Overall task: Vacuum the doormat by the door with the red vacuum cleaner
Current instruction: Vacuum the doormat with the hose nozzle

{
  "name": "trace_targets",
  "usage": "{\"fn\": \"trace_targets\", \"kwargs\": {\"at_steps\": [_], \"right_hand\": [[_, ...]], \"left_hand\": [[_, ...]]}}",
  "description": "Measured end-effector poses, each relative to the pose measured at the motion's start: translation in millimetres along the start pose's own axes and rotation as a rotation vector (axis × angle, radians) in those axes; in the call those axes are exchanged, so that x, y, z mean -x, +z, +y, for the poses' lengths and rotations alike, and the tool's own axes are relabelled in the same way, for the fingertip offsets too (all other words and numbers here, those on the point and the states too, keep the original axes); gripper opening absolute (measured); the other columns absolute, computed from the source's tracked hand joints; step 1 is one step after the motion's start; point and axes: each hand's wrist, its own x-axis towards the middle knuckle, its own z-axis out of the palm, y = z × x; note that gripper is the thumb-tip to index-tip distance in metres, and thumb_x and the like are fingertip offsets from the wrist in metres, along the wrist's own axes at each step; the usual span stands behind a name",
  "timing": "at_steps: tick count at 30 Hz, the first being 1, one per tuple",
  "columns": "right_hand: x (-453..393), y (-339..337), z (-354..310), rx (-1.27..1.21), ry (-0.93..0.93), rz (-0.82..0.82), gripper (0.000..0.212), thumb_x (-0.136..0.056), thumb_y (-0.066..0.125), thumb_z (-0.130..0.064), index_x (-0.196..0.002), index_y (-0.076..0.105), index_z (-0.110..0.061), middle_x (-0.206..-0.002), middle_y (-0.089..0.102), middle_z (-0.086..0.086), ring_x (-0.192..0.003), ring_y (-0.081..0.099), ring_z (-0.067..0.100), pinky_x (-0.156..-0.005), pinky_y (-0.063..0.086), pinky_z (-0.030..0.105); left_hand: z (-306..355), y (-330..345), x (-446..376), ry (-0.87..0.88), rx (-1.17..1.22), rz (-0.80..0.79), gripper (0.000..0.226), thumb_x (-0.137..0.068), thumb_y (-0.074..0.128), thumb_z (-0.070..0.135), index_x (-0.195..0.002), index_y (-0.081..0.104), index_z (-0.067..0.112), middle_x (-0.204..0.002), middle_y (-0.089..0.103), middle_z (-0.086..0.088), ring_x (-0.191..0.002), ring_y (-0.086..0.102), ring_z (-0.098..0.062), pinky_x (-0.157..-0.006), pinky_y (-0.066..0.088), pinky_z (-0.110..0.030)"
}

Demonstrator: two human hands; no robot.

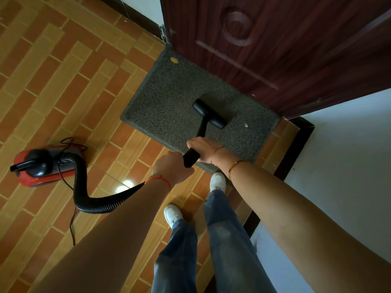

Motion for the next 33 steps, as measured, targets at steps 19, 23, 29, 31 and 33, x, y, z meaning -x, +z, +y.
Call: {"fn": "trace_targets", "kwargs": {"at_steps": [19, 23, 29, 31, 33], "right_hand": [[-6.7, -85.2, 151.2, -0.010, 0.000, 0.010, 0.010, -0.089, 0.056, -0.005, -0.097, 0.053, -0.009, -0.108, 0.059, 0.009, -0.093, 0.063, 0.027, -0.066, 0.041, 0.032], [-2.9, -89.0, 158.6, -0.004, -0.018, 0.002, 0.010, -0.088, 0.057, -0.004, -0.097, 0.054, -0.009, -0.108, 0.059, 0.009, -0.093, 0.063, 0.027, -0.070, 0.047, 0.034], [11.6, -83.6, 152.6, 0.025, -0.017, -0.001, 0.013, -0.089, 0.057, -0.005, -0.102, 0.054, -0.008, -0.112, 0.058, 0.009, -0.096, 0.063, 0.026, -0.068, 0.041, 0.032], [17.3, -78.0, 146.0, 0.024, -0.029, -0.010, 0.015, -0.089, 0.058, -0.005, -0.103, 0.054, -0.008, -0.113, 0.058, 0.009, -0.098, 0.063, 0.027, -0.070, 0.043, 0.032], [22.7, -68.3, 136.1, 0.016, -0.040, -0.021, 0.016, -0.088, 0.059, -0.005, -0.103, 0.054, -0.008, -0.113, 0.058, 0.009, -0.098, 0.063, 0.027, -0.074, 0.047, 0.033]], "left_hand": [[138.8, -53.4, -92.7, 0.041, -0.057, 0.061, 0.015, -0.082, 0.057, 0.030, -0.083, 0.059, 0.016, -0.063, 0.051, 0.003, -0.051, 0.049, -0.011, -0.041, 0.033, -0.022], [147.7, -53.2, -93.1, 0.043, -0.047, 0.052, 0.018, -0.082, 0.058, 0.031, -0.086, 0.060, 0.014, -0.064, 0.051, 0.003, -0.058, 0.055, -0.015, -0.047, 0.041, -0.023], [148.3, -45.0, -81.7, 0.047, -0.002, 0.026, 0.019, -0.081, 0.058, 0.031, -0.084, 0.061, 0.013, -0.065, 0.054, 0.002, -0.062, 0.060, -0.017, -0.050, 0.044, -0.025], [143.2, -39.5, -73.8, 0.041, 0.014, 0.004, 0.017, -0.081, 0.057, 0.031, -0.083, 0.061, 0.014, -0.064, 0.055, 0.002, -0.059, 0.059, -0.015, -0.047, 0.043, -0.023], [135.1, -32.0, -63.5, 0.034, 0.021, -0.013, 0.017, -0.082, 0.057, 0.032, -0.078, 0.059, 0.015, -0.063, 0.056, 0.003, -0.054, 0.057, -0.012, -0.043, 0.039, -0.022]]}}
